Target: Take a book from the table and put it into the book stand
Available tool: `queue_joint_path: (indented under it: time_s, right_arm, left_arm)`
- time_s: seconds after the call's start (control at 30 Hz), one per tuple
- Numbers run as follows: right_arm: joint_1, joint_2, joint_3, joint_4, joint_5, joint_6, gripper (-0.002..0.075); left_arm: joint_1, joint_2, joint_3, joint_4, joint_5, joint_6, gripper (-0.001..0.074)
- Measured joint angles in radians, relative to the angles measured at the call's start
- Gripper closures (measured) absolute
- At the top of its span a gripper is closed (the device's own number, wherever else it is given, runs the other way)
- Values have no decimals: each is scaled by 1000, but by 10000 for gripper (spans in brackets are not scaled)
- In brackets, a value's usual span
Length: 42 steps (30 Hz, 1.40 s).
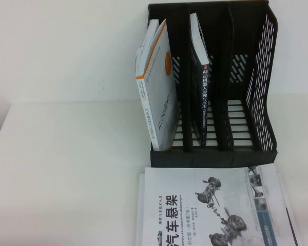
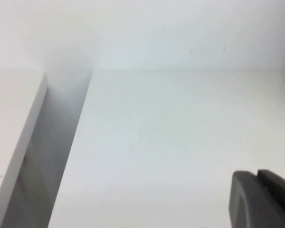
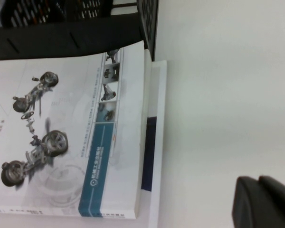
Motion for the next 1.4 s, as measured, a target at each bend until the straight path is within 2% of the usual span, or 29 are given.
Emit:
queue_joint_path:
  time_s: [0.37,1.4]
  right_arm:
    - [0,0,0,0,0,0,729]
    - [0,0,0,1,0,0,729]
  left_arm:
    - [-6,-18,-4,-21,121,-5,737]
    - [-6,-18,-8,-23,132,0,737]
